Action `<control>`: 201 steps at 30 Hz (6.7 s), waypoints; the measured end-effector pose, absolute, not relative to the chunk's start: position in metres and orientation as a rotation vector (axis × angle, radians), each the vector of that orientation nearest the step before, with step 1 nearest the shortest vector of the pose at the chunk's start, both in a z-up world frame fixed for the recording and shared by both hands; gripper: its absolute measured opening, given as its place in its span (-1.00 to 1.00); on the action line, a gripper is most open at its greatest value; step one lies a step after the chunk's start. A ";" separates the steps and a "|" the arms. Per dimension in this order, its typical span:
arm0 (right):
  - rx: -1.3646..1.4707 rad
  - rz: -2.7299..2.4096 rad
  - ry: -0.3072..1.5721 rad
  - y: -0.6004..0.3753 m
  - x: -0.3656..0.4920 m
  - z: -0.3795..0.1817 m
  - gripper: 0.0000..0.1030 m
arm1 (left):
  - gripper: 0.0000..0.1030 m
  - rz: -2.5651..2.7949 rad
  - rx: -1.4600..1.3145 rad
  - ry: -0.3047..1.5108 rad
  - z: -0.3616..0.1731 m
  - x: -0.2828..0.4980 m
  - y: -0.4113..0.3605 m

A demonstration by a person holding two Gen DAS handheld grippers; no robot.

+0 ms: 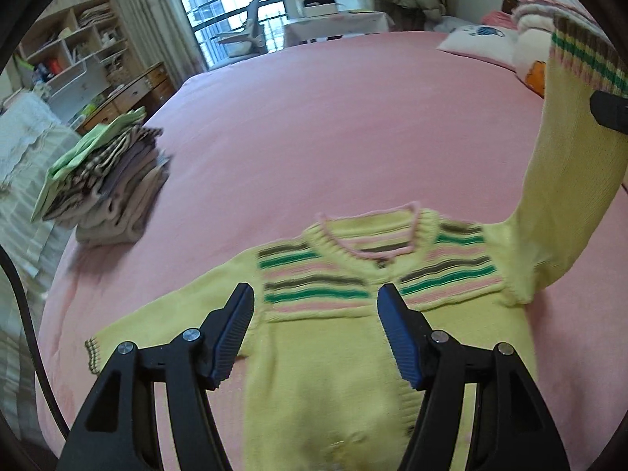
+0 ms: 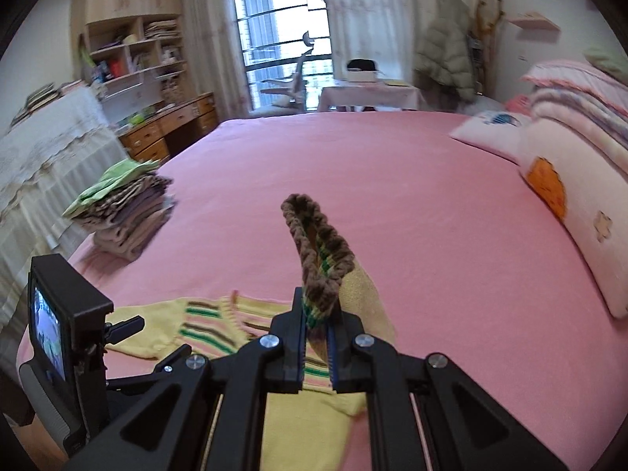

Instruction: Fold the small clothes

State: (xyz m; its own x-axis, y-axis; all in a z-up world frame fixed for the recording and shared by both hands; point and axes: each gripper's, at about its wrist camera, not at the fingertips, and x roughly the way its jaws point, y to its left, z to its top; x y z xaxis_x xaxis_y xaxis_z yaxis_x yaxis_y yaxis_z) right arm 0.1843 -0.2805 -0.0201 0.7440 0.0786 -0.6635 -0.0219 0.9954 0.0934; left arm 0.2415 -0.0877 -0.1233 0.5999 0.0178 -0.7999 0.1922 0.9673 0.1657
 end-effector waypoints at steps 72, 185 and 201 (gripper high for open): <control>0.141 -0.058 0.994 -0.306 0.144 -0.194 0.22 | -0.18 -0.368 -0.273 1.196 -0.225 0.251 0.034; -0.175 0.225 0.825 -0.069 0.116 -0.076 0.00 | 0.61 0.110 0.041 0.931 -0.111 0.155 0.177; -0.252 0.347 0.859 0.016 0.152 -0.125 0.00 | 0.61 0.161 -0.287 1.093 -0.195 0.201 0.316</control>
State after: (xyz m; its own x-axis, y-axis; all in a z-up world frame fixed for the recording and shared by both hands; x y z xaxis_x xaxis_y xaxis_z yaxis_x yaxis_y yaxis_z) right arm 0.1516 0.0160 -0.1251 0.6030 0.1962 -0.7732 -0.3964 0.9148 -0.0770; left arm 0.2008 0.3162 -0.1949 0.4528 -0.0119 -0.8916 -0.2689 0.9515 -0.1492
